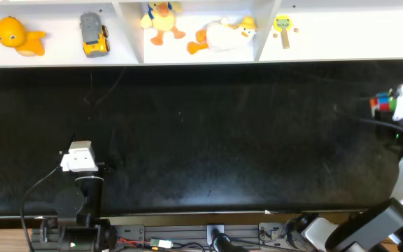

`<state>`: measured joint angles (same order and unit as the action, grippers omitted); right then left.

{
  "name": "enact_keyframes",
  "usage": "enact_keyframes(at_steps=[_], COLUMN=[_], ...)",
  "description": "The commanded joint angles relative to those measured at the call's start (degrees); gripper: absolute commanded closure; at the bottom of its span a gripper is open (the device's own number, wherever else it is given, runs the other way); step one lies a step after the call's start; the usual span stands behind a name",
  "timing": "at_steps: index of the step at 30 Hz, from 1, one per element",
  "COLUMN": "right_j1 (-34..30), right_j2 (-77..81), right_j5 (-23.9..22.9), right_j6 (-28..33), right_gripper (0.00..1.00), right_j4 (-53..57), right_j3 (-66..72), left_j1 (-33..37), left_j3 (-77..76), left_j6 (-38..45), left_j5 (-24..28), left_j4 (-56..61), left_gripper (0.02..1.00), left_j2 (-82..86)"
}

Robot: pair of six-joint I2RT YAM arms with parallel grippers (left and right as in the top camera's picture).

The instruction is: Store Toys

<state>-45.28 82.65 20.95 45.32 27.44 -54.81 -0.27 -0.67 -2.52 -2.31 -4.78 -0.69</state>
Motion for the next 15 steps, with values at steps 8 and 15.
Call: enact_keyframes(at_steps=[8,15], right_j1=[6.45,9.29], right_j2=[3.19,8.15], right_j5=[-0.07,-0.09], right_j6=[-6.03,-7.52], right_gripper=[0.684,0.682], right_j4=[-0.44,-0.46], right_j3=[-9.79,-15.45], left_j1=[0.31,0.31], left_j3=[0.2,0.2], left_j6=[1.25,1.25], left_j5=[0.28,0.28], left_j4=[-0.04,-0.04], left_gripper=[0.02,0.02], left_j2=[0.52,0.52])
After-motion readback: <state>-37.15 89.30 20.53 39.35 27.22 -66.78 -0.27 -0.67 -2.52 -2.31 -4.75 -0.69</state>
